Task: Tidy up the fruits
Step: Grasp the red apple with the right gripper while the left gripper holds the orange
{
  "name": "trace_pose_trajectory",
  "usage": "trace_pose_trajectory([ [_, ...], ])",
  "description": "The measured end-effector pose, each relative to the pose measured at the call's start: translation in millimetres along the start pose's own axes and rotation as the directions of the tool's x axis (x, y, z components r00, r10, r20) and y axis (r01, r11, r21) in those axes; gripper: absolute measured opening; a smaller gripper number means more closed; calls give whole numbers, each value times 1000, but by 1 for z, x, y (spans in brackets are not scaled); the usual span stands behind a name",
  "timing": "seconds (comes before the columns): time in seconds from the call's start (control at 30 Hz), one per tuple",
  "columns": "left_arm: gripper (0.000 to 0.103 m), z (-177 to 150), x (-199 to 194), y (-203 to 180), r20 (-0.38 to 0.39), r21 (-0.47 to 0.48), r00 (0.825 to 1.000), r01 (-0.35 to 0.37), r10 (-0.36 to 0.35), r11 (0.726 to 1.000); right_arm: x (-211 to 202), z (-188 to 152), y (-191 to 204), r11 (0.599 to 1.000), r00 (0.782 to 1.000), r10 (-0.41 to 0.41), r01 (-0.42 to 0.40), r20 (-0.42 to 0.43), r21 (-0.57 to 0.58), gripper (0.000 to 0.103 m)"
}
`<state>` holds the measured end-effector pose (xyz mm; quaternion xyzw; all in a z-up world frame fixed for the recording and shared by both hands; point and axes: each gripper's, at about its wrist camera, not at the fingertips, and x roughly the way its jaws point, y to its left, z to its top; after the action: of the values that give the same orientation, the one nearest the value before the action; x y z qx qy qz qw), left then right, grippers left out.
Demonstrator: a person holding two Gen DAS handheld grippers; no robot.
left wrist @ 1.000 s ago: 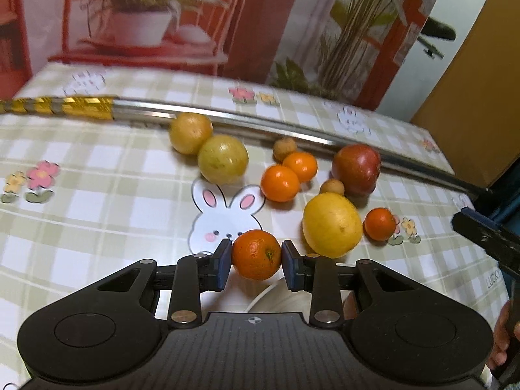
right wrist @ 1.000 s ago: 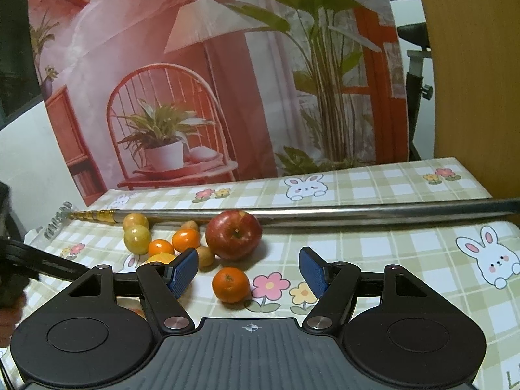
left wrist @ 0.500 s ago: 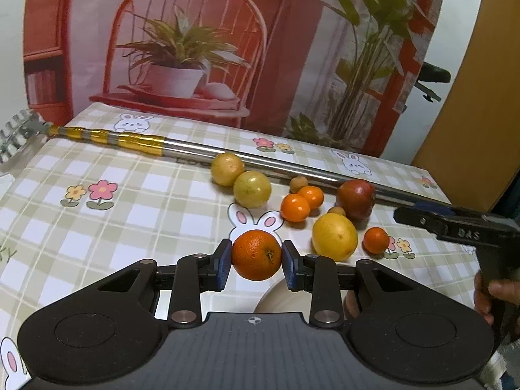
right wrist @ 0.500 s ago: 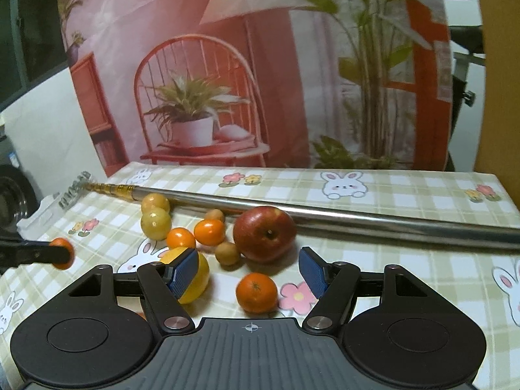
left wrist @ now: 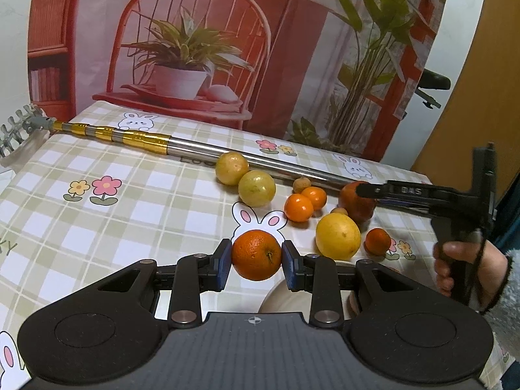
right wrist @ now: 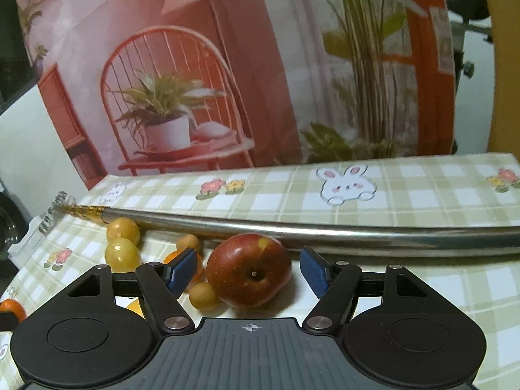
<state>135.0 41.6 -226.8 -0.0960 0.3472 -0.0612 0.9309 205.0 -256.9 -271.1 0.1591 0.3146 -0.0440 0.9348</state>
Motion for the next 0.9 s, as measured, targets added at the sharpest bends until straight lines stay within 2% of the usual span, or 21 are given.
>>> trace_pose_trajectory([
  [0.23, 35, -2, 1, -1, -5, 7, 1000, 12, -12, 1000, 24, 0, 3, 999, 999, -7, 8, -46, 34, 71],
  [0.43, 35, -3, 1, -1, -13, 4, 1000, 19, -19, 1000, 38, -5, -8, 993, 996, -3, 14, -92, 119, 69],
  [0.53, 35, -4, 2, -2, -19, 5, 999, 27, -27, 1000, 40, -7, -12, 988, 996, 18, -5, -85, 155, 65],
  [0.73, 35, -5, 5, -6, -33, 23, 998, 46, -46, 999, 33, -10, -15, 983, 997, 5, 8, -72, 183, 64],
  [0.9, 35, -8, 9, -12, -52, 52, 995, 82, -80, 995, 6, -12, -13, 990, 1000, 2, 1, -24, 141, 64],
])
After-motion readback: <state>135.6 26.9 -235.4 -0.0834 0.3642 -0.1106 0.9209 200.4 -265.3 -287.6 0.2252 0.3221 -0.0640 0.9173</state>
